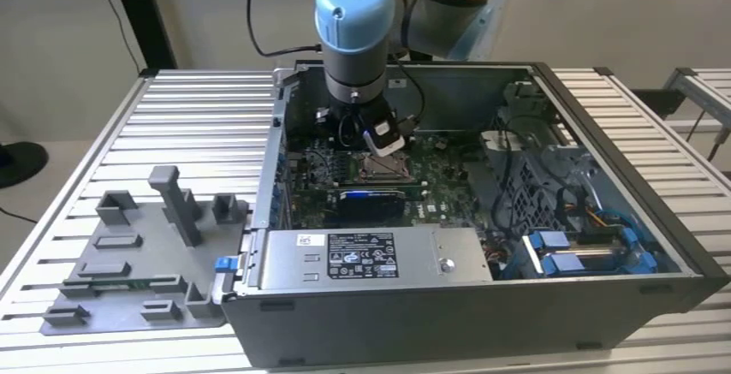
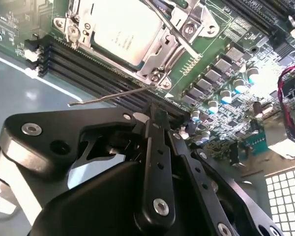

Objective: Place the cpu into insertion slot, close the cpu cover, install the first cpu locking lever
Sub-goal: 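Install the first cpu locking lever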

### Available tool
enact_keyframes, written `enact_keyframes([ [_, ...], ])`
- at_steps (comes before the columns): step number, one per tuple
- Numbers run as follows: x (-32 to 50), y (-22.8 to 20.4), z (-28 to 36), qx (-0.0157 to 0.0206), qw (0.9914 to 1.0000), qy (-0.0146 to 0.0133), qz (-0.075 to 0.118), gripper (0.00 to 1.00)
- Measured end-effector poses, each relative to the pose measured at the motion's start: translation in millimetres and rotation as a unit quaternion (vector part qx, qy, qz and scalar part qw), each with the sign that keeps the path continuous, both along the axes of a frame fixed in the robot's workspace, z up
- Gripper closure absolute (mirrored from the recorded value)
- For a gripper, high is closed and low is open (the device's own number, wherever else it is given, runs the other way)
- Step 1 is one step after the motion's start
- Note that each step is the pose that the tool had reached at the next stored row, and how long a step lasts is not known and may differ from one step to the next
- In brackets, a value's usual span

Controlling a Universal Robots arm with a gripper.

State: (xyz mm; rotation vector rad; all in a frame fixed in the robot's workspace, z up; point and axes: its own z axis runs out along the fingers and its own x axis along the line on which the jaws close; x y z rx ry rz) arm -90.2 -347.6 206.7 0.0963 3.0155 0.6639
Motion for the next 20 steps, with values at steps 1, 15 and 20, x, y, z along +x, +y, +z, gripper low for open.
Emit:
enact_keyframes([
  [1, 0.0, 0.0, 0.0, 0.0000, 1.00000, 0.0000, 0.000, 1.00],
  [15, 4.3, 0.0, -4.5, 0.0000, 1.00000, -0.0008, 0.000, 1.00],
  [20, 7.4, 0.0, -5.8, 0.0000, 1.00000, -0.0014, 0.000, 1.00],
])
